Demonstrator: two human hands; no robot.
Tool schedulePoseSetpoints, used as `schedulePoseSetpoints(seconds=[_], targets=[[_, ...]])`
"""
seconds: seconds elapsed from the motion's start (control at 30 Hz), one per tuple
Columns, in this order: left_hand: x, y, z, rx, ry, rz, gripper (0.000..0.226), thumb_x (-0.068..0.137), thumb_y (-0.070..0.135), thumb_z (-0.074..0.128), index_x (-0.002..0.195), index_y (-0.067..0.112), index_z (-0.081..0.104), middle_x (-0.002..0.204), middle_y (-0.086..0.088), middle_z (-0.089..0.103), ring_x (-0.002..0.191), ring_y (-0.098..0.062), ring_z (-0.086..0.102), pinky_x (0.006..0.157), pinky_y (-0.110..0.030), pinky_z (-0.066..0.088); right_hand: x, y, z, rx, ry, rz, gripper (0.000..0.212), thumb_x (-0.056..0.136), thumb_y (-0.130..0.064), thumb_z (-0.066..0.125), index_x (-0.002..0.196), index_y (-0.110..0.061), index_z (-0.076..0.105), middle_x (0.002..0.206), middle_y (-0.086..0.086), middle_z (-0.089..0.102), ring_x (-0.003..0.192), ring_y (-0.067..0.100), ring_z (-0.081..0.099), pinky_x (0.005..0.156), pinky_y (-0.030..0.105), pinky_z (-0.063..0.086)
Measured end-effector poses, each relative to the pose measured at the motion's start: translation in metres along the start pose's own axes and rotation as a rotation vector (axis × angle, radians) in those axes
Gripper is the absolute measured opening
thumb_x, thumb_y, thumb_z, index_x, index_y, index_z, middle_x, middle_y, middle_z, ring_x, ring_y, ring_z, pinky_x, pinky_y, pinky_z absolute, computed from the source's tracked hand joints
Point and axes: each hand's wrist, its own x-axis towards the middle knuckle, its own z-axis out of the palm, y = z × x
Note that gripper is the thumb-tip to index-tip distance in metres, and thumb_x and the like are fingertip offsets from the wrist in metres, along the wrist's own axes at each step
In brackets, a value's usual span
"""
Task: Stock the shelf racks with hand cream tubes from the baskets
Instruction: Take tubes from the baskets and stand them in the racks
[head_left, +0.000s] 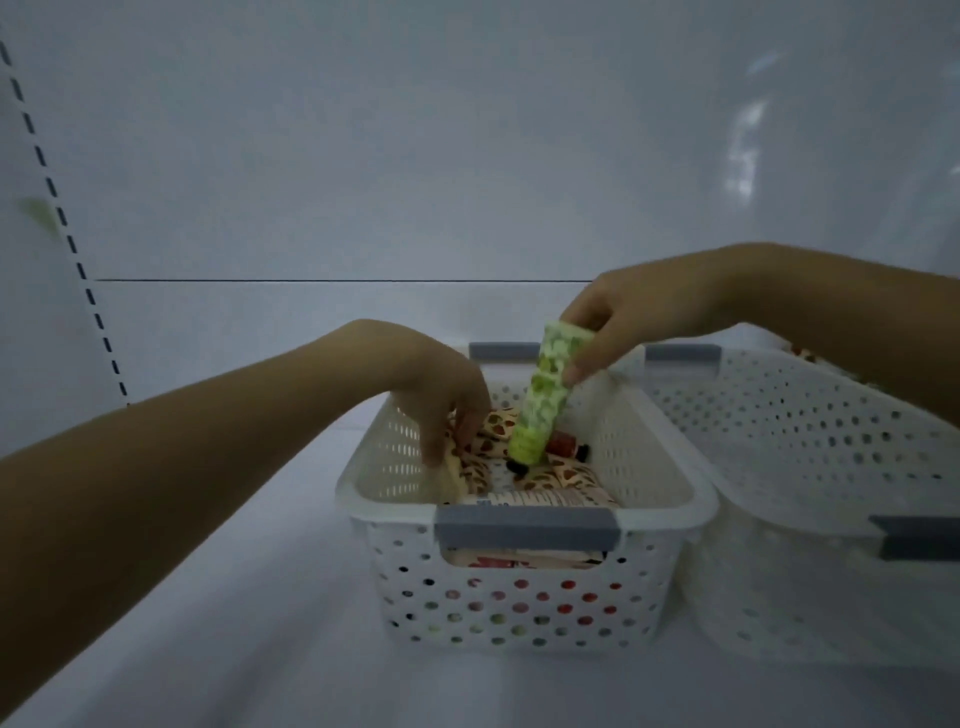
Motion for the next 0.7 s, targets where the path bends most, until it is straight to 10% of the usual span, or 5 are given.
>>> schedulePoseSetpoints(seconds=[0.1,0.27,0.47,0.7], targets=[[-0.006,-0.011,-0.003,-0.219,0.18,0.072,0.021,0.079,0.02,0.071,0.075,0.023,0.05,0.1,0.001,0.062,0.099,-0.021,0.058,0.089,-0.034,0.047,-0.009,0.018,-0.007,0.399,0.201,-0.081,0.016,0.087,-0.016,0.059,0.1,-0.012,0.066,0.099,-0.005,0.073,0.093,0.006,0.068,0.083,0.019,0.054],[-0.015,-0.007,-0.018,-0.831,0.357,0.077,0.01,0.09,0.018,0.056,0.095,0.015,0.049,0.105,-0.005,0.062,0.096,-0.019,0.064,0.08,-0.026,0.054,-0.025,0.04,-0.015,0.901,0.543,-0.128,0.009,0.089,-0.016,0.056,0.095,-0.012,0.062,0.098,0.003,0.07,0.093,0.015,0.068,0.082,0.031,0.055],[-0.018,0.029,-0.042,-0.98,0.554,0.067,0.023,0.094,0.022,0.048,0.113,0.01,0.042,0.106,-0.003,0.061,0.093,-0.016,0.061,0.08,-0.031,0.055,-0.046,0.073,-0.024,1.009,0.769,-0.123,0.008,0.092,-0.023,0.055,0.092,-0.017,0.059,0.091,0.0,0.064,0.082,0.012,0.065,0.074,0.028,0.053],[-0.006,0.093,-0.084,-0.87,0.676,0.115,0.028,0.086,0.016,0.062,0.072,0.017,0.038,0.075,-0.002,0.057,0.06,-0.009,0.058,0.048,-0.014,0.044,-0.086,0.125,-0.03,0.896,0.802,-0.132,0.009,0.094,-0.022,0.052,0.085,-0.021,0.051,0.083,-0.001,0.06,0.068,0.011,0.061,0.061,0.022,0.05]])
